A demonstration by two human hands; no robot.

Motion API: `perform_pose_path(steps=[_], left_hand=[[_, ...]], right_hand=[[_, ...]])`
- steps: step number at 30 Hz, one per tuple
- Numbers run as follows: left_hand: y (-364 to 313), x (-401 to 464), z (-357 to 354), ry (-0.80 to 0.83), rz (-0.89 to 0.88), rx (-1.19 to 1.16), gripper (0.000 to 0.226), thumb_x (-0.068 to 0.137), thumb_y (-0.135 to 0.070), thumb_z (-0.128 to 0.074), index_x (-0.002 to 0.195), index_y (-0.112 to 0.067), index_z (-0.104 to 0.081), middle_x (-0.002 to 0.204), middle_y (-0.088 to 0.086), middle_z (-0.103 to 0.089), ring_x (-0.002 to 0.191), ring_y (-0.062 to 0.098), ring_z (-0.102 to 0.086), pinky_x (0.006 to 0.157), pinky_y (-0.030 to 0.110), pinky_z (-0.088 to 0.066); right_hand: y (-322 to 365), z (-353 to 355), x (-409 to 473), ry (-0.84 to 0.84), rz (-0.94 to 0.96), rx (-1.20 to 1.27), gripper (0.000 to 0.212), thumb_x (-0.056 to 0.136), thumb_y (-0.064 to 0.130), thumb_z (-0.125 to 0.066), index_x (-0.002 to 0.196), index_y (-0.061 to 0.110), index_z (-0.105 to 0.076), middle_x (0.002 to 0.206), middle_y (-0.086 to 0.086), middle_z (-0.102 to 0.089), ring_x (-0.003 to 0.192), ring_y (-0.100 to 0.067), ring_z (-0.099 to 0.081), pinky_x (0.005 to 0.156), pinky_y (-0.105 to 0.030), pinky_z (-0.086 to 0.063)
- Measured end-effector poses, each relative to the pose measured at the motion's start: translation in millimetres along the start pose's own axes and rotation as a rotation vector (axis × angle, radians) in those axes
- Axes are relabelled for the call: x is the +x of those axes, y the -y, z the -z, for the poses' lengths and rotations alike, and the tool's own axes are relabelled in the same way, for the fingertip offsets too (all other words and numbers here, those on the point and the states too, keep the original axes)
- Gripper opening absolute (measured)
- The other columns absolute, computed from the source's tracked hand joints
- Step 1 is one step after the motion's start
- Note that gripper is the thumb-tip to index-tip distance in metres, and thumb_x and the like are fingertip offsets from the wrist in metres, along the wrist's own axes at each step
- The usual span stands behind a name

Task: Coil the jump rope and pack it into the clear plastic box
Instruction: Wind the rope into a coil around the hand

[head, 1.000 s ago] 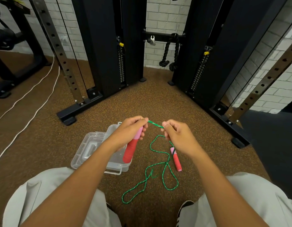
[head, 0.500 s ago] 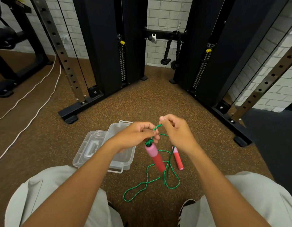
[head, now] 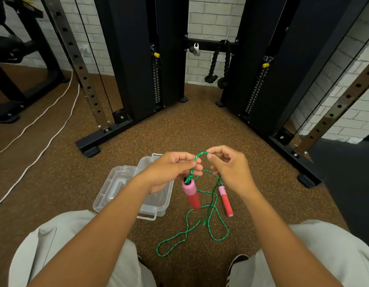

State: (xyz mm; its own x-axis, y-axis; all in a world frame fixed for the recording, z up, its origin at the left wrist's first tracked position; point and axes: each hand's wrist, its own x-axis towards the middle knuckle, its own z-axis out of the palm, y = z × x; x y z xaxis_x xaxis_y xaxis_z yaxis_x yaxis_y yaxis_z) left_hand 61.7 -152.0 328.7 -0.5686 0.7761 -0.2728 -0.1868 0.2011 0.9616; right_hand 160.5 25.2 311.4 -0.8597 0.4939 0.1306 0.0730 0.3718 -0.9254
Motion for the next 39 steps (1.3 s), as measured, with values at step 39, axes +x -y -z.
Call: perform_pose_path(steps=[39], left_hand=[[17.9,15.7,-4.8,-0.285,-0.104,0.042,0.037,0.103,0.0,-0.049,0.138,-0.005,-0.058,0.132,0.006,-0.068,0.115,0.013,-0.069,0.091,0.021,-0.056]], right_hand=[[6.3,-34.0,-17.7,0.268,0.136,-0.458,0.016,0.09,0.018,-0.069,0.103,0.016,-0.078,0.091,0.006,-0.076,0.081,-0.013,-0.069,0.081,-0.024,-0.052]])
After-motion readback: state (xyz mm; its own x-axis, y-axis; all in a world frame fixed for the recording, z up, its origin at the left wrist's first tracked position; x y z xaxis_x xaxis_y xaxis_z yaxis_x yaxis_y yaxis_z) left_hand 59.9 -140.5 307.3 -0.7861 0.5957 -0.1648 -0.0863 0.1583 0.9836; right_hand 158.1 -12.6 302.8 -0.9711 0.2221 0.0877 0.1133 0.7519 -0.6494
